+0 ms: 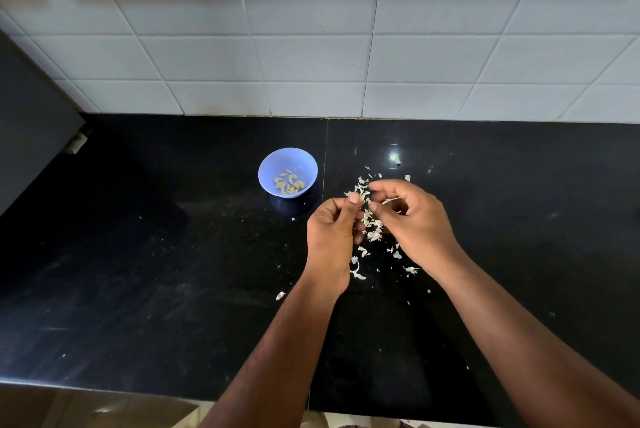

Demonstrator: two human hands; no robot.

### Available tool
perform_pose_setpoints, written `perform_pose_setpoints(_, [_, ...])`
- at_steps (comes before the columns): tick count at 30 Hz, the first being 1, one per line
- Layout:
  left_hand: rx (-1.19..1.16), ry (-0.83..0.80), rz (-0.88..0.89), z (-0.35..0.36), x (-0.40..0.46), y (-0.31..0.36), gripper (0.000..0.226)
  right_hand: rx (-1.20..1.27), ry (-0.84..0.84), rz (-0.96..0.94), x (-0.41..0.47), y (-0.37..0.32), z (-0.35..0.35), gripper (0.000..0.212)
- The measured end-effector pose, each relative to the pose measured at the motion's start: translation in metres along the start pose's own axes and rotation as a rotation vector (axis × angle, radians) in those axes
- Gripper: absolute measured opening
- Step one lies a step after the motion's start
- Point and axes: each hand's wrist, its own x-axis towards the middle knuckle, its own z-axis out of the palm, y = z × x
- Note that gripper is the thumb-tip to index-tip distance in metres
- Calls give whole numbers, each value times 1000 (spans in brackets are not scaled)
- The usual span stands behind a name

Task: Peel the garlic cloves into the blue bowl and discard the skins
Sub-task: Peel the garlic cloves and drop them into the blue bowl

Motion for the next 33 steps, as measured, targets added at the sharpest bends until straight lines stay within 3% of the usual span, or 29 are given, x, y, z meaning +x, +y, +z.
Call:
perform_pose_setpoints(12, [57, -60, 4, -4, -2, 7, 13, -26, 73, -184, -1, -9, 5, 13])
perform_pose_setpoints(20, [153, -67, 51, 4, -2, 19, 14, 447, 53, 166, -5, -17, 12, 11])
perform_pose_setpoints(27, [106, -101, -21, 0, -4, 22, 20, 215, 64, -21, 1, -12, 2, 14])
perform_pose_setpoints(33, [77, -94, -29, -2, -1, 24, 10, 55, 65, -221, 2, -9, 1, 16])
